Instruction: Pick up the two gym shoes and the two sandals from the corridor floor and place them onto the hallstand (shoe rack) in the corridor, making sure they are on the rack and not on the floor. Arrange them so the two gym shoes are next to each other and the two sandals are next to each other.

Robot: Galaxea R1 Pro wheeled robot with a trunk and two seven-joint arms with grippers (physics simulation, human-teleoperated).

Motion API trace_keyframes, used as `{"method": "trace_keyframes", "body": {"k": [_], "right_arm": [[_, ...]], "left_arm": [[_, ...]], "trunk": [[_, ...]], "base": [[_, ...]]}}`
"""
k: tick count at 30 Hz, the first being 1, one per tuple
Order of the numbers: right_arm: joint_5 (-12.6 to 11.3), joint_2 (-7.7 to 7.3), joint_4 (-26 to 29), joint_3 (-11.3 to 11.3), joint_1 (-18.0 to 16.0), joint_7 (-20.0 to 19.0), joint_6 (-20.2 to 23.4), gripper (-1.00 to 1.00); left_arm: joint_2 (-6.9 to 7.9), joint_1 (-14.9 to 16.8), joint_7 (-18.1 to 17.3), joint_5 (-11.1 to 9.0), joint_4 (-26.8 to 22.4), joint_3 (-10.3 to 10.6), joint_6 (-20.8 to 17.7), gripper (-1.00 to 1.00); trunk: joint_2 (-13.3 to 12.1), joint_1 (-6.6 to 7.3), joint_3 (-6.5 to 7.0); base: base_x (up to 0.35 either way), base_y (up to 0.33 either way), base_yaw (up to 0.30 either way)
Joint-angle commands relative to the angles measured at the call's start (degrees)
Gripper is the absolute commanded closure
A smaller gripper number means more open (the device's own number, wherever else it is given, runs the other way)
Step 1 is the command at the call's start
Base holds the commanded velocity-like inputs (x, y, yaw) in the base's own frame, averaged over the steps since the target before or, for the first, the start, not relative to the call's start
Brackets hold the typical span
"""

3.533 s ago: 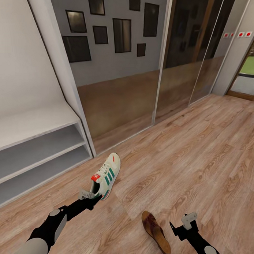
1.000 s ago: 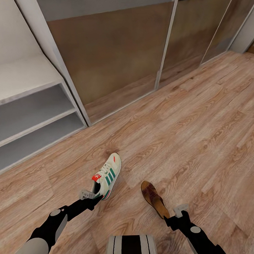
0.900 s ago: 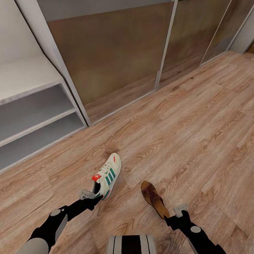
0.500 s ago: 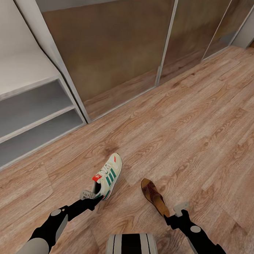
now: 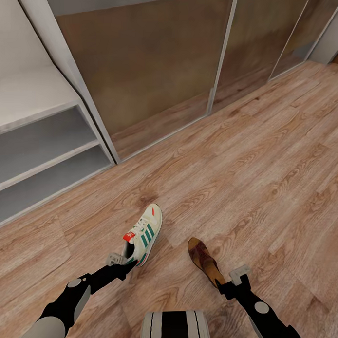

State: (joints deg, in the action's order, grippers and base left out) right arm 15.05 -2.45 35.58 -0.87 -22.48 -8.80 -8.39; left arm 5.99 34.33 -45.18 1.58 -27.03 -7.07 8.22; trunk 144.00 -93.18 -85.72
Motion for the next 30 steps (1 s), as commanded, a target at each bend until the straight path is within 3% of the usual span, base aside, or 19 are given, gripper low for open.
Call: {"method": "trace_keyframes", "body": {"k": [1,8,12,16,24,30], "right_arm": [[0.4,-0.04,-0.1,-0.1,0.0,-0.2,-0.4,-1.0],[0.5,-0.17,-1.2,-0.1,0.0,-0.2,-4.3,-1.0],[0.4,-0.18,-2.5,-0.1,0.0,-0.2,-5.9,-1.0],[0.4,-0.18,-2.8,-0.1,0.0,-0.2,-6.3,-1.0],[0.4,-0.18,-3.0,-0.1,0.0,-0.2,-6.4,-1.0],[0.4,-0.18,-3.0,-0.1,0.0,-0.2,-6.5,-1.0]], "left_arm": [[-0.02,0.0,-0.3,0.2,0.0,-0.2,0.2,1.0],[-0.01,0.0,-0.3,0.2,0.0,-0.3,0.2,1.0],[-0.01,0.0,-0.3,0.2,0.0,-0.3,0.2,1.0],[0.01,0.0,-0.3,0.2,0.0,-0.3,0.1,1.0],[0.07,0.0,-0.3,0.2,0.0,-0.4,0.1,1.0],[0.08,0.0,-0.3,0.2,0.0,-0.3,0.1,1.0]], "trunk": [[0.0,0.01,-0.03],[0.0,0.01,-0.03],[0.1,-0.09,-0.92],[0.1,-0.2,-1.8],[0.1,-0.2,-1.8],[0.2,-0.35,-3.13]], "base": [[0.0,0.0,0.0],[0.0,0.0,0.0],[0.0,0.0,0.0],[0.0,0.0,0.0],[0.0,0.0,0.0],[0.0,0.0,0.0]]}}
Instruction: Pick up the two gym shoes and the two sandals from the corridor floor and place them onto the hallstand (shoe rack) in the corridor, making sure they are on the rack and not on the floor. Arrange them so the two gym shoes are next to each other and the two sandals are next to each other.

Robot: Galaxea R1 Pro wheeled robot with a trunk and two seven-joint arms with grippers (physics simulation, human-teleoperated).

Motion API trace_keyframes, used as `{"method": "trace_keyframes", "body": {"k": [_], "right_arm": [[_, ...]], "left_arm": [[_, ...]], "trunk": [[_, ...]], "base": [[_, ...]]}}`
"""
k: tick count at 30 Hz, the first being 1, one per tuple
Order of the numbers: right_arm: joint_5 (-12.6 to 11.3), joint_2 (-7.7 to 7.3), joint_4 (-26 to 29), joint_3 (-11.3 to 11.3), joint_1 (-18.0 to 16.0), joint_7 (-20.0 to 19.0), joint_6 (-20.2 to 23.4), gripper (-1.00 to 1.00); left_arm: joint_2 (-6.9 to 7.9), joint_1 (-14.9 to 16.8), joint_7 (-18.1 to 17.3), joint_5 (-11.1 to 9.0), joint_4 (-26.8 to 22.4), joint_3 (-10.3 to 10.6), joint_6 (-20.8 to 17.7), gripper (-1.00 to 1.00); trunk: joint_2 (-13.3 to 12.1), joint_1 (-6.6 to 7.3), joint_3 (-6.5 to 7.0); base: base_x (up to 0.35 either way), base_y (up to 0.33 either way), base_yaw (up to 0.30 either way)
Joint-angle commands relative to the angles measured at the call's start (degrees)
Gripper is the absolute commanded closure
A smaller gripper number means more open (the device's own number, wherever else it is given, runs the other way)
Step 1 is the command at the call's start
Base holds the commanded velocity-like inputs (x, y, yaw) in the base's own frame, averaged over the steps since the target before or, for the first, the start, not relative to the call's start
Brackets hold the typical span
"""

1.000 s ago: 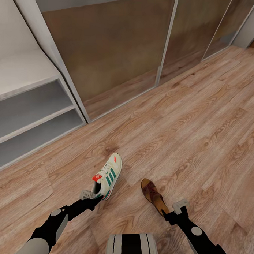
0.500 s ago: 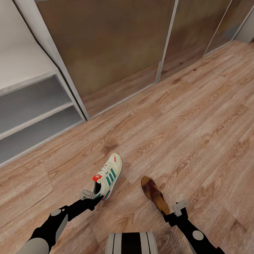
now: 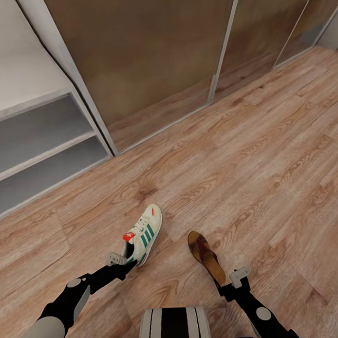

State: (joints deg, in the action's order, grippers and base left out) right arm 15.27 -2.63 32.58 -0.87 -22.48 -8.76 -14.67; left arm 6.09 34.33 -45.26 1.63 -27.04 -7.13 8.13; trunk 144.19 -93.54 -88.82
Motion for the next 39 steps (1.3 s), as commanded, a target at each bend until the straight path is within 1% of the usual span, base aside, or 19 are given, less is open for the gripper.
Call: {"method": "trace_keyframes", "body": {"k": [1,11,14,15,16,18,20,22,25,30,39], "right_arm": [[0.2,0.0,0.0,-0.1,0.0,-0.2,-0.2,-1.0],[0.2,0.0,0.0,-0.1,0.0,-0.2,-0.2,-1.0],[0.2,0.0,0.0,-0.1,0.0,-0.2,-0.2,-1.0],[0.2,0.0,0.0,-0.1,0.0,-0.2,-0.2,-1.0],[0.2,0.0,0.0,-0.1,0.0,-0.2,-0.2,-1.0],[0.2,0.0,0.0,-0.1,0.0,-0.2,-0.2,-1.0],[0.2,0.0,0.0,-0.1,0.0,-0.2,-0.2,-1.0],[0.2,0.0,0.0,-0.1,0.0,-0.2,-0.2,-1.0],[0.2,0.0,0.0,-0.1,0.0,-0.2,-0.2,-1.0],[0.2,0.0,0.0,-0.1,0.0,-0.2,-0.2,-1.0],[0.2,0.0,0.0,-0.1,0.0,-0.2,-0.2,-1.0]], "left_arm": [[-0.03,0.0,-0.3,0.1,0.0,-0.3,0.2,1.0],[-0.03,0.0,-0.3,0.1,0.0,-0.3,0.3,1.0],[-0.06,0.0,-0.7,0.1,-0.5,-0.4,0.2,1.0],[-0.09,0.0,-1.9,0.1,-3.7,-0.8,-0.3,1.0],[-0.09,0.0,-2.0,0.1,-4.5,-0.8,-0.4,1.0],[-0.2,0.0,-2.3,0.0,-8.0,-0.9,-2.7,1.0],[-0.31,0.0,-2.4,0.0,-9.4,-0.9,-4.3,1.0],[-0.57,0.0,-2.6,0.0,-12.3,-0.8,-7.6,1.0],[-0.73,-0.1,-2.6,-0.1,-14.7,-0.8,-9.9,1.0],[-0.88,-0.1,-2.7,-0.2,-16.5,-0.8,-11.3,1.0],[-0.9,-0.1,-4.1,-0.2,-16.8,-0.9,-11.5,1.0]], "trunk": [[0.0,-0.01,-0.26],[0.2,-0.27,-2.47],[0.2,-0.27,-2.47],[0.2,-0.27,-2.47],[0.2,-0.27,-2.47],[0.2,-0.27,-2.47],[0.2,-0.27,-2.47],[0.2,-0.27,-2.47],[0.2,-0.27,-2.47],[0.2,-0.27,-2.47],[0.2,-0.27,-2.47]], "base": [[0.0,0.0,0.0],[0.0,0.0,0.0],[0.0,0.0,0.0],[0.0,0.0,0.0],[0.0,0.0,0.0],[0.0,0.0,0.0],[0.0,0.0,0.0],[0.0,0.0,0.0],[0.0,0.0,0.0],[0.006,0.0,0.0],[0.12,0.012,0.0]]}}
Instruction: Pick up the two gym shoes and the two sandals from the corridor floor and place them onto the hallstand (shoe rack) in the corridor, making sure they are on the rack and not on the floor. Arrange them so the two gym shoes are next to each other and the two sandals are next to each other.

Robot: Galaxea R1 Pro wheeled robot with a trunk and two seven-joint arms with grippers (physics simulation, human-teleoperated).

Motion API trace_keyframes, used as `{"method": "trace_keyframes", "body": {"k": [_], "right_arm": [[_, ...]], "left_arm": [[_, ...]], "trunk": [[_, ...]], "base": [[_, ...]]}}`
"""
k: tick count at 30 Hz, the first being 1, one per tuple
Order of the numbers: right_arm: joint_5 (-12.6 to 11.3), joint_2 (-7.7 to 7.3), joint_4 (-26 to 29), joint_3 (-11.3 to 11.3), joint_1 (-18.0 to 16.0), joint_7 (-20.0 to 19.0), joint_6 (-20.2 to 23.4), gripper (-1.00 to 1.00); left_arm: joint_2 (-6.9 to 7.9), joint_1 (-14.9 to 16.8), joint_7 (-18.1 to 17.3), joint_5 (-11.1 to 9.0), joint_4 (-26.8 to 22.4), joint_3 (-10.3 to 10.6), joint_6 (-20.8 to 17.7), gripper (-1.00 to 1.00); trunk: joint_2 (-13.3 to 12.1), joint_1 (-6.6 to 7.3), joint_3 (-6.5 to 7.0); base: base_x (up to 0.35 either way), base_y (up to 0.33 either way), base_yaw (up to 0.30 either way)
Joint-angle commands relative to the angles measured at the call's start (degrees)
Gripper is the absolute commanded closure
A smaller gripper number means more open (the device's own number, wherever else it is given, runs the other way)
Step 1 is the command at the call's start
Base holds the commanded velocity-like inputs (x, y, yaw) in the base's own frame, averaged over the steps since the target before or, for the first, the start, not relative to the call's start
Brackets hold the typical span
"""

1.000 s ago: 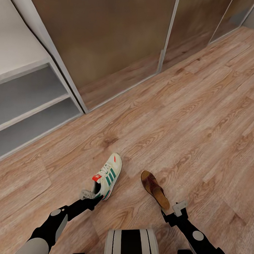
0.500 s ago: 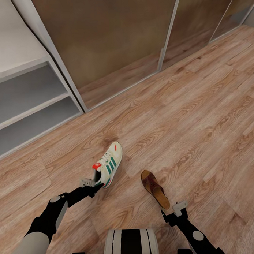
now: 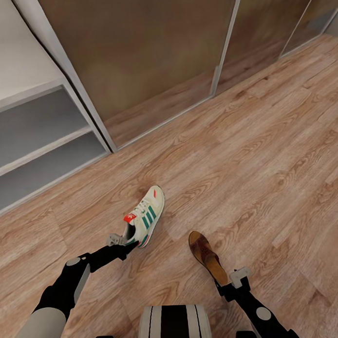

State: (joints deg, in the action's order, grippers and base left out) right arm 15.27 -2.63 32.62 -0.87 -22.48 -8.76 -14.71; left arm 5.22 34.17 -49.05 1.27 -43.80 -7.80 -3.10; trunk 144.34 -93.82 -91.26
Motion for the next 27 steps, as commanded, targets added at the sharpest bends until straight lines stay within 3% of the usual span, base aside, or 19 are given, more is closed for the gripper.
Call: {"method": "trace_keyframes", "body": {"k": [1,27], "right_arm": [[0.2,0.0,0.0,-0.1,0.0,-0.2,-0.2,-1.0],[0.2,0.08,0.1,-0.1,0.0,-0.2,-0.1,-1.0]], "left_arm": [[-0.04,0.0,-0.4,0.1,0.0,-0.2,-0.3,1.0],[0.05,0.0,-0.7,0.1,-0.1,-0.3,-0.2,1.0]], "trunk": [[0.0,0.0,-0.03],[0.0,0.0,-0.03]], "base": [[0.031,0.004,0.0],[0.002,0.044,0.0]]}}
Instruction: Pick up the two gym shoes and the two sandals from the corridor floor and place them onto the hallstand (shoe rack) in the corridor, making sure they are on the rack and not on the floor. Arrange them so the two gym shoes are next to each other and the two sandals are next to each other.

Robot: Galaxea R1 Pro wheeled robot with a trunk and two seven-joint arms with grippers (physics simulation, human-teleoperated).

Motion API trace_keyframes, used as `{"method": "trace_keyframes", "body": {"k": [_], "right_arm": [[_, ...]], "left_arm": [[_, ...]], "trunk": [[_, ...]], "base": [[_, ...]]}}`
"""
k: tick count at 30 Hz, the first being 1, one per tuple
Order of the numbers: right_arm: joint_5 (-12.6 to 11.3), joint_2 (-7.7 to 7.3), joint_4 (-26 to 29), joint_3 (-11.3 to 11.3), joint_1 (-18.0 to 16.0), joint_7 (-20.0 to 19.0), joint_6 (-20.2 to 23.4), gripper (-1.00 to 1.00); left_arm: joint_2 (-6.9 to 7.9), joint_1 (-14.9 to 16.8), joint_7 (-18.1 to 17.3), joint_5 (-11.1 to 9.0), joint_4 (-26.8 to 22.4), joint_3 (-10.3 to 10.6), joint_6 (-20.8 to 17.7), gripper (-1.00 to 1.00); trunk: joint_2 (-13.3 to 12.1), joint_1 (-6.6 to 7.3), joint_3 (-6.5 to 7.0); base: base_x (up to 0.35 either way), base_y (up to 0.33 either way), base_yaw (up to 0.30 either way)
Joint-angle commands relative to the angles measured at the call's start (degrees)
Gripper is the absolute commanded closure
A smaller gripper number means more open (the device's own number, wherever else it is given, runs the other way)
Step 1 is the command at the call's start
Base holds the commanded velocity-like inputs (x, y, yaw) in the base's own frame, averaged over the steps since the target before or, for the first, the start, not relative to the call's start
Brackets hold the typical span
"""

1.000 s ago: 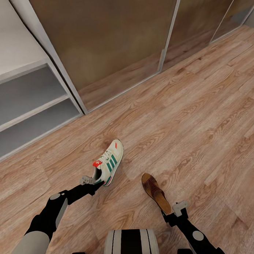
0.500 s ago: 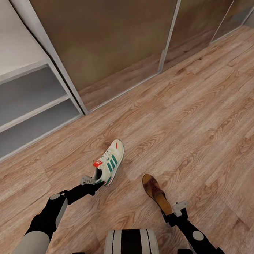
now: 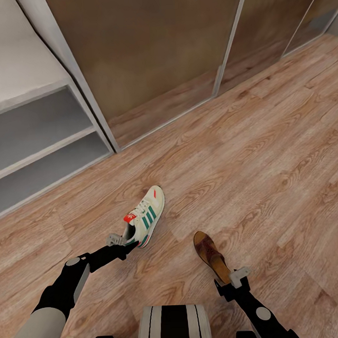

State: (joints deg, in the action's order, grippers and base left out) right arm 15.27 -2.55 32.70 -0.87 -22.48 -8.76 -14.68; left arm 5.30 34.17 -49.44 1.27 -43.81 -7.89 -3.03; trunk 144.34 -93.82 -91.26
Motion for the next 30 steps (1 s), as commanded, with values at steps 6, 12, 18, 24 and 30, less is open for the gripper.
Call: {"method": "trace_keyframes", "body": {"k": [6,12,18,24,30], "right_arm": [[0.2,0.0,0.0,-0.1,0.0,-0.2,-0.2,-1.0],[0.2,0.0,0.0,-0.1,0.0,-0.1,-0.2,-1.0],[0.2,0.0,0.0,-0.2,0.0,-0.1,-0.1,-1.0],[0.2,0.0,0.0,-0.2,0.0,-0.1,-0.1,-1.0],[0.2,0.0,0.0,-0.2,0.0,0.0,-0.1,-1.0]], "left_arm": [[0.04,0.0,-4.4,0.2,-0.1,-0.4,-0.4,1.0],[0.09,0.0,-5.1,0.2,-0.1,-0.4,-0.3,1.0],[0.13,0.0,-5.2,0.1,-0.1,-0.4,-0.3,1.0],[0.1,0.0,-5.2,0.1,-0.1,-0.5,-0.2,1.0],[0.12,0.0,-5.2,0.1,-0.1,-0.5,-0.2,1.0]], "trunk": [[0.1,-0.12,-1.14],[0.1,-0.12,-1.14],[0.1,-0.12,-1.14],[0.1,-0.12,-1.14],[0.1,-0.12,-1.14]], "base": [[0.0,0.0,0.0],[0.0,0.0,0.0],[0.0,0.0,0.0],[0.048,0.0,0.0],[0.017,0.0,0.0]]}}
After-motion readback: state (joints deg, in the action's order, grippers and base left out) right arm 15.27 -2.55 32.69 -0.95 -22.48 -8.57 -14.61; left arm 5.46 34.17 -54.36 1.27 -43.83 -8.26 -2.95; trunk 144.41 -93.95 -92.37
